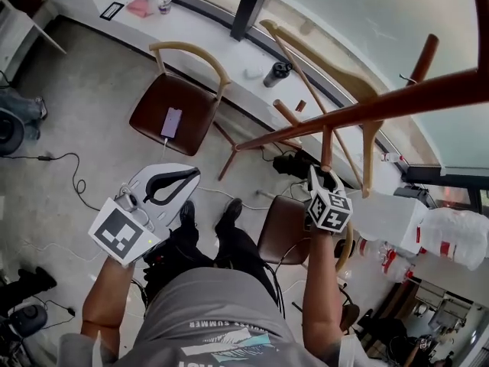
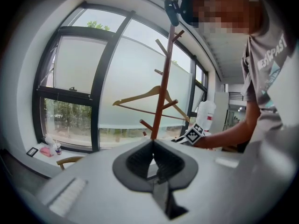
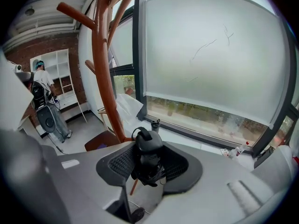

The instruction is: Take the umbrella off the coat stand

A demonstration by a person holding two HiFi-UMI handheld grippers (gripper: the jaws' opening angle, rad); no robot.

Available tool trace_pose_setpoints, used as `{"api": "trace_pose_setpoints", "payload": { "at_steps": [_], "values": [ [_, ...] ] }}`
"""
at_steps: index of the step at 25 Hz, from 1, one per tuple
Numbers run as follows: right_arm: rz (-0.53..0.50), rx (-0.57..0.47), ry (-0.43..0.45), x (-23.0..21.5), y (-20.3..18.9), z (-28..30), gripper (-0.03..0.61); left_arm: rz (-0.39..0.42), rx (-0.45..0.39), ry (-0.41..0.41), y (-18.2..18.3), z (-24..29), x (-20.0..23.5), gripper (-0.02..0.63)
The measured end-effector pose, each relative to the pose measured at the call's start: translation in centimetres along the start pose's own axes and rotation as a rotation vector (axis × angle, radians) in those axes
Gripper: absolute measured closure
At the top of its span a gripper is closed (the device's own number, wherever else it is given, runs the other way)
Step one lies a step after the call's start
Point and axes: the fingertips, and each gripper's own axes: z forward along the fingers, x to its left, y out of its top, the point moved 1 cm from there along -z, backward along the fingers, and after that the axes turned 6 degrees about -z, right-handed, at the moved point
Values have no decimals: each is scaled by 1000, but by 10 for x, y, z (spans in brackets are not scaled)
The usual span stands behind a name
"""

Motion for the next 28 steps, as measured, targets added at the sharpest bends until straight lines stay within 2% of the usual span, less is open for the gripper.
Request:
{"api": "trace_pose_setpoints", "payload": {
  "at_steps": [11,16,20,24,28],
  "values": [
    [4,-83,26,21,20,-79,419,57,-29,-29,21,-12,-21,612],
    [-19,-150,54,35,37,-124,419,82,-45,-44,29,-20,-36,612],
    [-39,-204,67,45,54,-155,419,146,-69,-51,38,-24,-43,612],
    [-69,-249,81,55,70,-186,419,139,-79,-70,43,-29,-55,612],
    [-99,-291,100,65,84,-212,419,185,-103,-79,50,-33,-62,612]
  ]
}}
